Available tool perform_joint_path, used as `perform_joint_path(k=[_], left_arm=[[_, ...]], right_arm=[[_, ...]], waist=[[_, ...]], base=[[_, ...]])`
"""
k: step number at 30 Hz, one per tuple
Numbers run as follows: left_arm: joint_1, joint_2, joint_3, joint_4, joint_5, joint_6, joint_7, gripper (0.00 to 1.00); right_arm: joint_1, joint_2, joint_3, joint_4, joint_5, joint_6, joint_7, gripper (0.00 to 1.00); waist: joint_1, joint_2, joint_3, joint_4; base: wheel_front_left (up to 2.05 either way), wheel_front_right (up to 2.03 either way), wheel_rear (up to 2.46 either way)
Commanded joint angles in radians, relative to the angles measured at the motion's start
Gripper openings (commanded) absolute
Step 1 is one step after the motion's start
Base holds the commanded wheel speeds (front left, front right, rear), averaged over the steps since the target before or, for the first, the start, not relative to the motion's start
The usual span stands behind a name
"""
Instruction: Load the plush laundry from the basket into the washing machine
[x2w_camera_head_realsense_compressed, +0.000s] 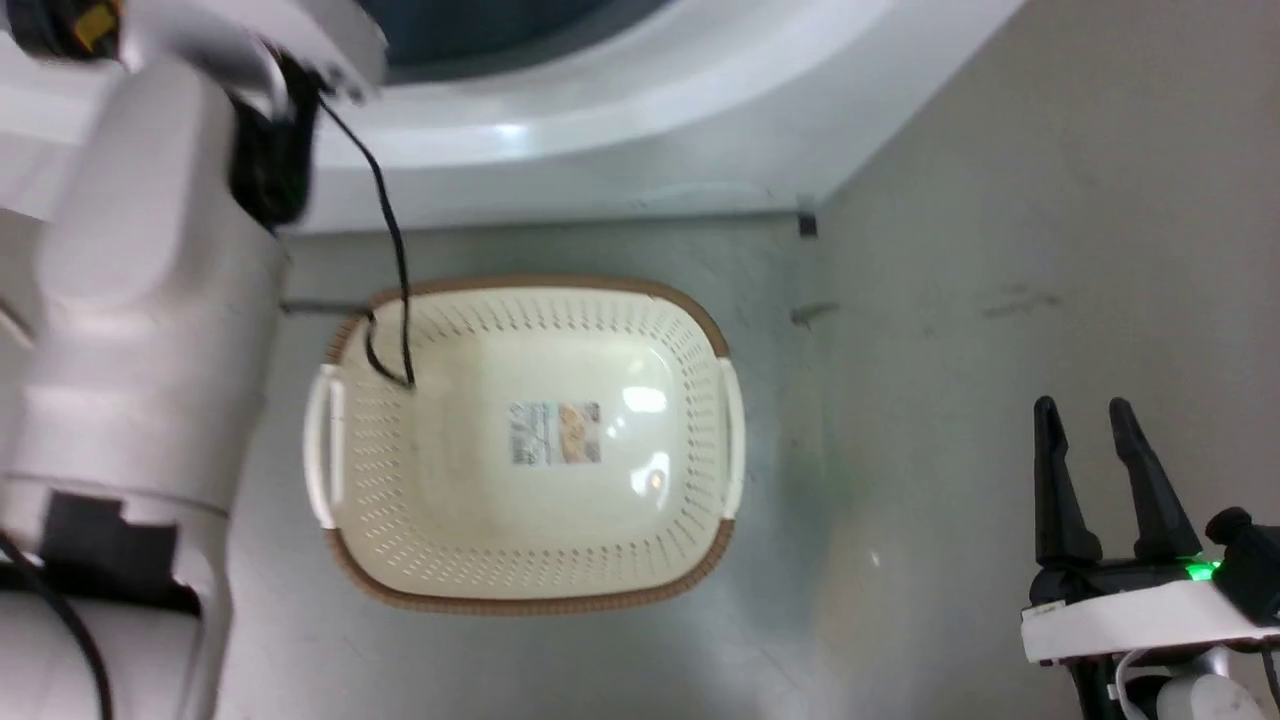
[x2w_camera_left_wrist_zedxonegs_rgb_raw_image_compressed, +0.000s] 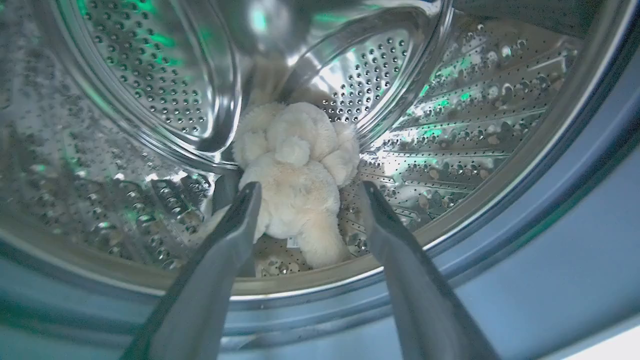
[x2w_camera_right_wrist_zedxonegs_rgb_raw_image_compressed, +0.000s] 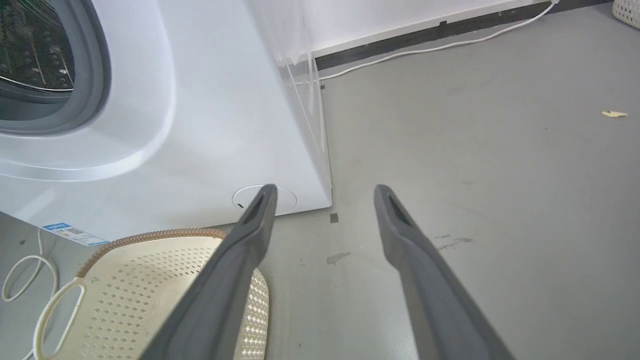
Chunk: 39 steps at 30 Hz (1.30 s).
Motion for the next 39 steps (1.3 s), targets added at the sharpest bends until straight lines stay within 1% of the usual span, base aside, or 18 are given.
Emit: perform_joint_path(k=[1, 8, 10, 13, 23, 28, 33, 36, 39], left_arm=[[0.04, -0.011, 0.003, 0.006, -0.009, -0.005, -0.015, 1.0], [0.191, -0.058, 0.036, -0.015, -0.042, 0.002, -0.042, 1.0], [0.236, -0.063, 0.013, -0.036, -0.017, -0.006, -0.043, 1.0], [0.305, -0.073, 0.014, -0.084, -0.003, -0.005, -0.044, 1.0], [0.555, -0.092, 0.046, -0.228, 0.035, 0.025, -0.044, 1.0], [0.686, -0.103, 0.058, -0.283, 0.046, 0.052, -0.044, 1.0], [0.812, -0.088, 0.054, -0.341, 0.063, 0.076, -0.045, 1.0], [0.873, -0.069, 0.052, -0.379, 0.071, 0.096, -0.037, 1.0], [0.907, -0.057, 0.049, -0.406, 0.075, 0.105, -0.028, 1.0]], right_arm=[[0.003, 0.0, -0.003, 0.01, -0.011, -0.001, -0.004, 1.0], [0.026, 0.0, -0.006, 0.053, -0.018, -0.001, -0.004, 1.0], [0.036, 0.0, -0.009, 0.062, -0.022, -0.001, -0.004, 1.0], [0.052, 0.0, -0.008, 0.076, -0.032, -0.001, -0.004, 1.0], [0.11, 0.0, 0.003, 0.115, -0.049, -0.001, -0.004, 1.0], [0.141, 0.0, 0.015, 0.118, -0.078, -0.001, -0.004, 1.0], [0.163, 0.0, 0.026, 0.11, -0.102, -0.001, -0.004, 1.0], [0.177, 0.0, 0.024, 0.103, -0.103, -0.001, -0.004, 1.0], [0.183, 0.0, 0.021, 0.098, -0.104, -0.001, -0.004, 1.0]], waist=[[0.0001, -0.0001, -0.073, 0.05], [0.0001, -0.0001, -0.198, 0.095], [0.0001, -0.0001, -0.233, 0.109], [0.0001, -0.0001, -0.282, 0.126], [0.0001, -0.0001, -0.46, 0.165], [0.0001, -0.0001, -0.549, 0.174], [0.0001, -0.0001, -0.613, 0.174], [0.0001, -0.0001, -0.631, 0.176], [0.0001, -0.0001, -0.64, 0.179]], base=[[0.0, 0.0, 0.0], [0.0, 0.0, 0.0], [0.0, 0.0, 0.0], [0.0, 0.0, 0.0], [0.0, 0.0, 0.0], [0.0, 0.0, 0.0], [0.0, 0.0, 0.0], [0.0, 0.0, 0.0], [0.0, 0.0, 0.0]])
